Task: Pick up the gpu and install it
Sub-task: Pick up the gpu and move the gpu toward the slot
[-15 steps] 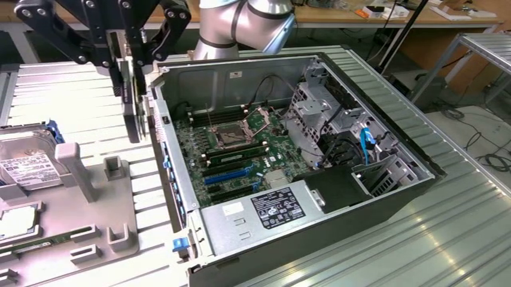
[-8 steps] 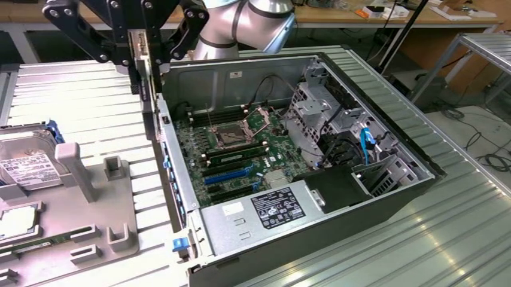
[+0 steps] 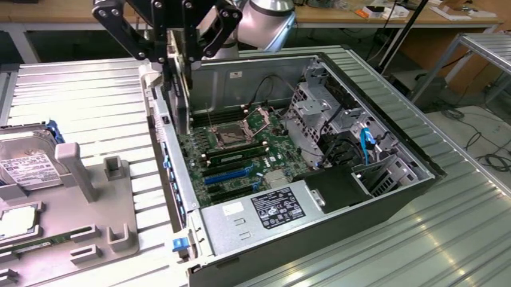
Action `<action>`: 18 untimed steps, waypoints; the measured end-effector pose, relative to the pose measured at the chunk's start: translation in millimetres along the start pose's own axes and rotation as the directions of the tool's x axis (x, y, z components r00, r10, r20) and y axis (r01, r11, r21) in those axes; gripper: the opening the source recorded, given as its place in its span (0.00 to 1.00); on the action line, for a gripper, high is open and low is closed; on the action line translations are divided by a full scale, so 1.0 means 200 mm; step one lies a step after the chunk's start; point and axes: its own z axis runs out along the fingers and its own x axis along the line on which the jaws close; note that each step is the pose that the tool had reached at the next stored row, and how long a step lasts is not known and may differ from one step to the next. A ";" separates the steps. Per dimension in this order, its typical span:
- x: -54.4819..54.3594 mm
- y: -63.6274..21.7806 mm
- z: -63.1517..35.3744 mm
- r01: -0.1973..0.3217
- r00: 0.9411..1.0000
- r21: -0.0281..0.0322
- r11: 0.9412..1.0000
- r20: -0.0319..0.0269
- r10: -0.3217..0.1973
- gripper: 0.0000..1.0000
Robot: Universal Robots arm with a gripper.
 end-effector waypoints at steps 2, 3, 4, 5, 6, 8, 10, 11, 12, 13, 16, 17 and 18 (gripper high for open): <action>-0.04 0.003 0.001 0.000 1.000 0.000 1.000 0.000 0.000 0.27; -0.06 0.004 0.001 0.000 1.000 0.000 1.000 0.000 0.000 0.27; -0.07 0.006 0.002 0.000 1.000 0.000 1.000 0.000 0.000 0.27; -0.09 0.007 0.002 0.000 1.000 0.000 1.000 0.000 0.000 0.27; -0.11 0.008 0.002 0.000 1.000 0.000 1.000 0.000 0.000 0.27; -0.15 0.011 0.003 0.000 1.000 0.000 1.000 0.000 0.000 0.27; -0.18 0.014 0.004 0.000 1.000 0.000 1.000 0.000 0.000 0.27; -0.20 0.015 0.004 0.000 1.000 0.000 1.000 0.000 0.000 0.27; -0.22 0.016 0.004 0.000 1.000 0.000 1.000 0.000 0.000 0.27; -0.23 0.018 0.005 0.000 1.000 0.000 1.000 0.000 0.000 0.27; -0.28 0.022 0.006 0.000 1.000 0.000 1.000 0.000 0.000 0.27; -0.32 0.024 0.006 0.000 1.000 0.000 1.000 0.000 0.000 0.27; -0.33 0.025 0.007 0.000 1.000 0.000 1.000 0.000 0.000 0.27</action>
